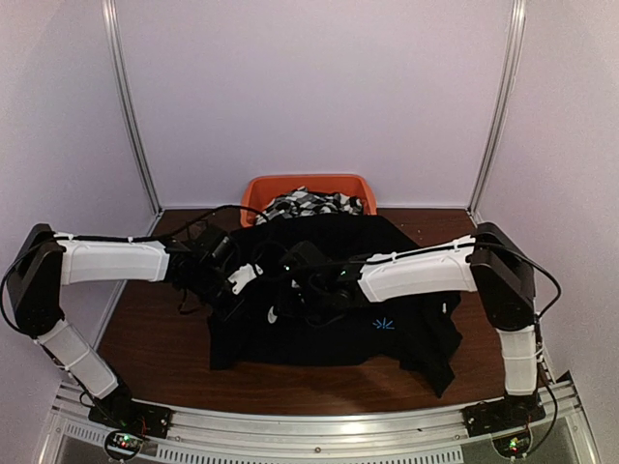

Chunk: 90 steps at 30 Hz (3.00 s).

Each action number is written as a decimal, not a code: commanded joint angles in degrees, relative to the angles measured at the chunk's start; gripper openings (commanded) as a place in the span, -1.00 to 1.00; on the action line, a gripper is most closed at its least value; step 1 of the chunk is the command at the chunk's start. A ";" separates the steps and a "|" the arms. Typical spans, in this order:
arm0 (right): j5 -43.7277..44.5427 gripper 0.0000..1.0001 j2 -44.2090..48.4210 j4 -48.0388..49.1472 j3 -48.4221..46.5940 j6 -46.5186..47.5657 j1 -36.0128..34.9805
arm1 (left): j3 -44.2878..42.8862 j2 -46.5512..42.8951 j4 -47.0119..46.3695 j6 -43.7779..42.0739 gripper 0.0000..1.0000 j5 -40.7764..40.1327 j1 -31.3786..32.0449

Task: Pin the brooch onto the clothing
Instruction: Cross the brooch on the flattened clothing.

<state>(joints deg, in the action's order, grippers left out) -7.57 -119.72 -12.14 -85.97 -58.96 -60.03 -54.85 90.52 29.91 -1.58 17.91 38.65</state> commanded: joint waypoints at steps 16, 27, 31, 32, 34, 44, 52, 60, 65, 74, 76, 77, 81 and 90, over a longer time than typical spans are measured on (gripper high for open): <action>1.89 -1.00 -3.79 -1.71 -3.88 -0.17 0.20 | 0.01 0.04 -1.61 -0.19 -1.00 2.00 0.81; 2.51 -1.00 -3.11 -2.44 -3.67 2.22 -0.76 | -0.34 1.11 -1.61 0.07 -1.00 1.28 0.81; 2.90 -1.00 -2.93 -2.48 -3.94 3.16 -1.50 | -0.42 1.33 -1.57 0.09 -1.00 1.03 0.81; 2.88 -1.00 -2.91 -2.42 -4.02 3.30 -1.61 | -0.43 1.37 -1.60 0.09 -1.00 0.94 0.81; 2.75 -1.00 -2.80 -2.00 -3.73 3.42 -1.82 | -0.46 1.45 -1.61 0.13 -1.00 0.87 0.81; 1.67 -1.00 -0.15 6.27 2.97 1.21 -1.80 | 0.10 0.51 -2.84 0.62 -1.00 1.51 0.72; 1.79 -1.00 0.08 6.25 2.59 2.22 -2.28 | 0.18 0.53 -2.78 0.62 -1.00 1.95 0.72; 2.79 -1.00 1.06 6.78 2.60 3.44 -2.71 | 0.27 0.49 -2.84 0.73 -1.00 1.91 0.72; 3.08 -1.00 1.59 6.87 2.57 4.40 -2.98 | 0.27 0.62 -2.71 0.75 -1.00 1.59 0.66; 3.18 -1.00 3.13 7.80 4.45 5.82 -3.43 | 0.18 1.18 -2.23 0.80 -1.00 0.34 0.72; 3.23 -1.00 3.64 7.86 4.82 6.45 -3.45 | 0.18 1.22 -2.18 0.84 -1.00 -0.22 0.72; 3.31 -1.00 3.97 7.70 4.82 6.87 -3.50 | 0.18 1.26 -2.14 0.80 -1.00 -0.42 0.72; 3.49 -1.00 4.33 7.02 4.42 8.77 -3.99 | -0.04 1.49 -2.10 0.88 -1.00 -0.61 0.72; 10.55 -1.00 3.60 0.93 2.91 7.81 -4.17 | -0.02 0.87 -2.23 0.67 -1.00 0.55 0.72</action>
<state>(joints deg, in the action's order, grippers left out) -2.83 -117.32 -7.77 -82.13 -50.89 -63.92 -54.85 91.39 28.82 -1.08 17.82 39.03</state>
